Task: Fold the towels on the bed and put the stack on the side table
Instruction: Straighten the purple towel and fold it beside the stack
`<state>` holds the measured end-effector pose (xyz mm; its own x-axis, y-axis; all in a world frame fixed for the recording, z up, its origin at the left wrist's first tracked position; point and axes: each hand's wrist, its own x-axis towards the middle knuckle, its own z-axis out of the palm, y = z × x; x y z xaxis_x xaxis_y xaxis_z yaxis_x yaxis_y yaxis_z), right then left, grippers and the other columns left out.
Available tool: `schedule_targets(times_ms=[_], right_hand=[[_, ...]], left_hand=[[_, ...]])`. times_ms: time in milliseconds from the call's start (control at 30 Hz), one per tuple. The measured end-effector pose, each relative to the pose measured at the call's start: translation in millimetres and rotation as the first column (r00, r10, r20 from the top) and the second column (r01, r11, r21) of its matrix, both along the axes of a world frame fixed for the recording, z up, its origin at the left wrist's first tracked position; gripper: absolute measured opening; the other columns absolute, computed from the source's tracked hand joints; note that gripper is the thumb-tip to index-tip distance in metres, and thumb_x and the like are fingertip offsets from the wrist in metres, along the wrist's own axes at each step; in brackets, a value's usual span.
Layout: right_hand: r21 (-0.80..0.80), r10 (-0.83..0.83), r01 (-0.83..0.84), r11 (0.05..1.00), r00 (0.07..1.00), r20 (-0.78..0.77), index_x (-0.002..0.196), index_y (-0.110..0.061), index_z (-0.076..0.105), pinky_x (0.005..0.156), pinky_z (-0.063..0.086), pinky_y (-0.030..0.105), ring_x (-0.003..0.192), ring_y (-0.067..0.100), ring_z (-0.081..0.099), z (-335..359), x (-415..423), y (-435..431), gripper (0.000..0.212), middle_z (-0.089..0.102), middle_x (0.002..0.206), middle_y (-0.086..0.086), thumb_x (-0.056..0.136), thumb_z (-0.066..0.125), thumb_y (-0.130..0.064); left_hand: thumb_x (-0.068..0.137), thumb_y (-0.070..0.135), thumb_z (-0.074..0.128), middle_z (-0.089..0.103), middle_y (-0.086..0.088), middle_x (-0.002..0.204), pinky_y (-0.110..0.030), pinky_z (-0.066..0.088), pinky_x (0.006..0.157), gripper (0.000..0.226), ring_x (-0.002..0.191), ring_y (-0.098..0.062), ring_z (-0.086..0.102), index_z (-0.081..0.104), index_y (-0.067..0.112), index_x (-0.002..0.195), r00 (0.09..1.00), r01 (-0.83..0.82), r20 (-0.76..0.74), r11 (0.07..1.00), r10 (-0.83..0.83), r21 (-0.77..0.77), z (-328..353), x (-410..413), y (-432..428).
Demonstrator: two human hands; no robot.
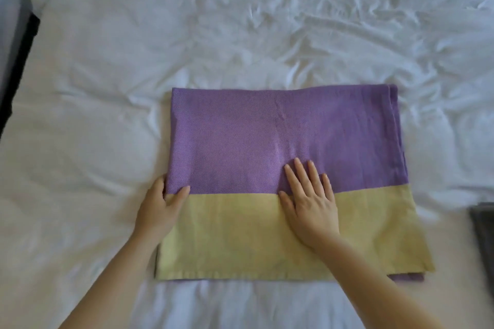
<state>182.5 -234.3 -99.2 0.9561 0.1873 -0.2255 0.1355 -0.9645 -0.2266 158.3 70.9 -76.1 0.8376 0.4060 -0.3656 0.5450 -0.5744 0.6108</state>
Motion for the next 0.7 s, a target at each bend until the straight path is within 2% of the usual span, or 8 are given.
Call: schedule_targets(times_ms=[100,233,333,400,467,500,567,700], right_hand=[[-0.009,0.017,-0.017,1.0,1.0,-0.013,0.151,-0.032,0.013,0.119,-0.004,0.036,0.148,0.015,-0.002,1.1,-24.5,4.6,0.061,0.004,0.159,-0.011,0.095,0.017,-0.054],[-0.018,0.063,-0.064,0.998,0.998,-0.031,0.15,-0.028,0.015,0.119,0.002,0.038,0.147,0.016,0.002,8.4,-65.1,5.0,0.06,0.007,0.158,-0.009,0.096,0.016,-0.054],[0.082,0.054,-0.047,0.996,0.995,-0.084,0.15,-0.03,0.018,0.119,0.0,0.034,0.147,0.012,0.001,14.0,-88.7,0.8,0.056,0.008,0.156,-0.013,0.099,0.028,-0.05],[0.258,-0.004,0.044,0.965,0.988,-0.153,0.147,-0.029,0.031,0.12,0.006,0.033,0.147,0.009,0.007,19.0,-92.2,-3.9,0.052,0.018,0.155,-0.015,0.098,0.044,-0.041],[0.526,-0.144,0.308,0.793,0.933,-0.33,0.135,-0.023,0.051,0.114,0.027,0.031,0.14,0.011,0.031,35.2,-87.1,-11.6,0.04,0.042,0.146,-0.008,0.095,0.055,-0.027],[0.601,-0.211,0.457,0.656,0.875,-0.435,0.127,-0.023,0.058,0.105,0.038,0.023,0.13,0.008,0.045,46.4,-83.8,-17.9,0.032,0.053,0.137,-0.007,0.095,0.057,-0.023],[0.637,-0.308,0.623,0.453,0.78,-0.544,0.111,-0.028,0.065,0.082,0.044,0.007,0.108,0.0,0.057,66.1,-80.0,-38.0,0.019,0.064,0.117,-0.01,0.094,0.058,-0.023],[0.618,-0.4,0.775,0.128,0.611,-0.683,0.103,-0.02,0.068,0.085,0.048,0.028,0.098,0.018,0.066,85.9,-79.4,-97.7,0.015,0.072,0.106,-0.001,0.095,0.056,-0.026]], left_hand=[[0.082,0.042,0.071,0.068,0.012,0.094,-0.025,0.047,0.066,0.025,0.086,-0.009,0.066,0.059,0.029,0.1,0.984,-0.149,-0.127,0.966,0.124,-0.211,0.7,-41.3,6.8],[0.081,0.04,0.072,0.071,0.007,0.089,-0.027,0.051,0.069,0.024,0.085,-0.013,0.068,0.066,0.022,0.096,0.977,-0.143,-0.192,0.957,0.095,-0.254,5.0,-85.5,5.4],[0.081,0.035,0.071,0.067,0.008,0.082,-0.019,0.044,0.06,0.012,0.08,-0.01,0.064,0.062,0.029,0.086,0.988,-0.152,-0.064,0.961,0.141,-0.232,24.3,-100.8,-5.1],[0.074,0.042,0.063,0.064,0.008,0.077,-0.017,0.041,0.059,0.012,0.073,-0.003,0.059,0.059,0.034,0.081,0.983,-0.155,0.066,0.965,0.173,-0.213,46.4,-97.2,-20.5],[0.073,0.04,0.061,0.064,0.011,0.077,-0.011,0.04,0.059,0.008,0.072,0.0,0.057,0.058,0.037,0.079,0.973,-0.11,0.176,0.97,0.15,-0.216,68.3,-85.0,-43.3],[0.075,0.036,0.064,0.064,0.012,0.078,-0.009,0.04,0.061,0.008,0.074,0.001,0.057,0.06,0.037,0.082,0.967,-0.068,0.225,0.972,0.119,-0.224,78.5,-76.8,-57.6],[0.081,0.022,0.069,0.066,0.01,0.083,-0.012,0.041,0.067,0.015,0.076,-0.002,0.058,0.067,0.026,0.094,0.95,0.035,0.31,0.975,0.036,-0.22,95.6,-58.3,-91.0],[0.08,0.011,0.072,0.066,-0.001,0.096,-0.014,0.04,0.079,0.028,0.088,-0.011,0.059,0.069,0.011,0.107,0.891,0.247,0.418,0.962,-0.176,-0.121,116.1,-26.6,-175.6]])
